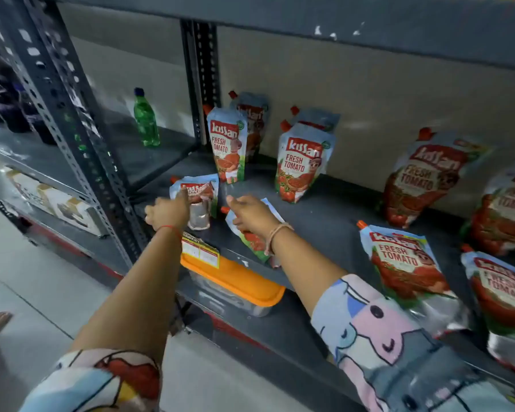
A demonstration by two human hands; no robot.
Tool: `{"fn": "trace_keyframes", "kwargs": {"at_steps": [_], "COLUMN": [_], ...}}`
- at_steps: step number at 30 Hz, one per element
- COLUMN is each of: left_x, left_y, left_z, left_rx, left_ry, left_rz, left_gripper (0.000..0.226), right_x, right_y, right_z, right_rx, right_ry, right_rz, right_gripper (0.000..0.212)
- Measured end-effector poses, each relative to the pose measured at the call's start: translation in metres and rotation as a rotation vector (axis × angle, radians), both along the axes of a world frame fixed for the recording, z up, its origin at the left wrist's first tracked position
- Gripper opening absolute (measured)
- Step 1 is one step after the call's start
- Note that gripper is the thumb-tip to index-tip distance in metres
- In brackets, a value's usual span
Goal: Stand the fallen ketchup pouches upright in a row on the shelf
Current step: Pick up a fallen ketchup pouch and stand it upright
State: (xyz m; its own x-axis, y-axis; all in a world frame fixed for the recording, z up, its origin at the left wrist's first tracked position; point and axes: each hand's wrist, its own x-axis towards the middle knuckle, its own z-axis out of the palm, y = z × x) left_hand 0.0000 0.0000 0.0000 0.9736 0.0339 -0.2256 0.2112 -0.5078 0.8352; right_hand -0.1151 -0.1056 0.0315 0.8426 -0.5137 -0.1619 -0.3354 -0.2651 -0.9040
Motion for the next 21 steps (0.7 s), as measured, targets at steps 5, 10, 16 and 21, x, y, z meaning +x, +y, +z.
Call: {"fn": "trace_keyframes", "kwargs": {"at_steps": [5,10,16,21], "left_x": [0.037,0.052,0.044,0.047], "left_y": [0.01,0.018,0.019,0.004], "left_z": [-0.02,-0.023,-0.021,-0.025], "left_rx": [-0.314,-0.396,-0.556,-0.454], "left_ry": [0.24,0.228,-0.008,-0.049], "left_rz": [-0.266,-0.518,-0.604,-0.726], "left_gripper": [0.026,0.027,0.051,0.069], "right_x": [0.046,0.078,0.073,0.062], "right_y": [0.015,0.016,0.016,0.023], "right_z": [-0.009,-0.021,-0.03,-0.035], "right_rx": [0.225,0.269,0.272,-0.068], "right_ry": [0.116,0.155,-0.139,-0.099], "right_rz": [-0.017,-0.108,-0.198,-0.229], "right_gripper": [0.049,0.046,0.059,0.058]}}
